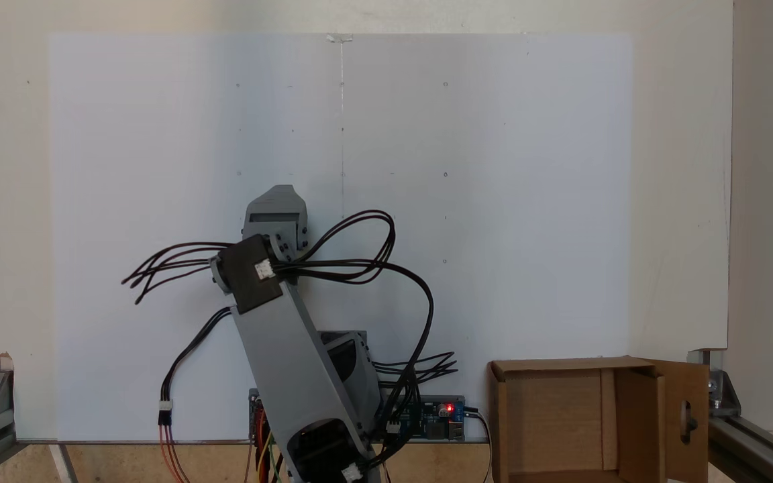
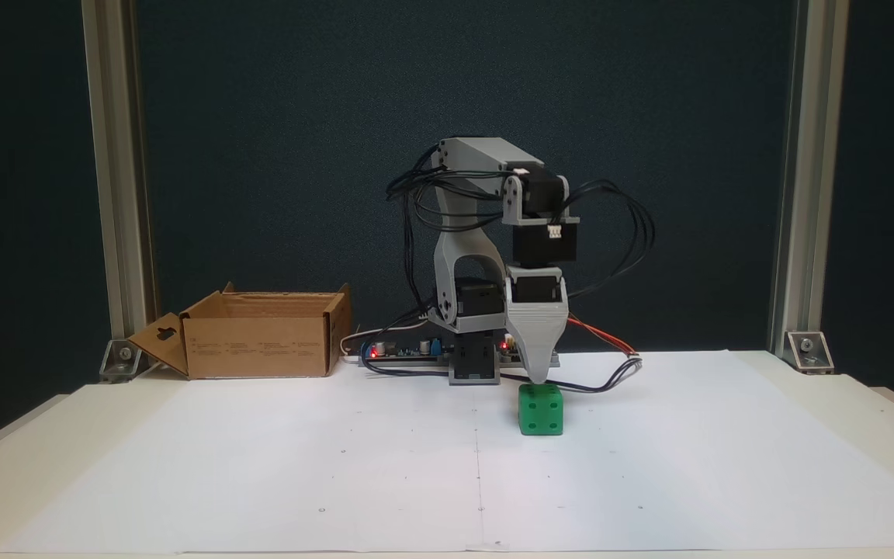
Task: Grasp a green dice and put it in the bin.
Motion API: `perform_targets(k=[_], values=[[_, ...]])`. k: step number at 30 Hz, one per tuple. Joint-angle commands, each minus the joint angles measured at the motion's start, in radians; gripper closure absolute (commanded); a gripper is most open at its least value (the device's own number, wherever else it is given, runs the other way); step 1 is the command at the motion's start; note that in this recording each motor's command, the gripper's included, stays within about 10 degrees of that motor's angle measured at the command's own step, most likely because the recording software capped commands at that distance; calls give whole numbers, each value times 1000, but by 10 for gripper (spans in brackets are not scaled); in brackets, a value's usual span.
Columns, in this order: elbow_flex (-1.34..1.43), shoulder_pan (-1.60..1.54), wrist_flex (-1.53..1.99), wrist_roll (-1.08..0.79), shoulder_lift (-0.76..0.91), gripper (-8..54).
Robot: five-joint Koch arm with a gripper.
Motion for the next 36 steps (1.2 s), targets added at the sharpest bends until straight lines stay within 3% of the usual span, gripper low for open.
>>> perform_targets(k=[1, 36], values=[[-17, 0, -12, 61, -9, 11], [6, 6, -118, 91, -236, 24]])
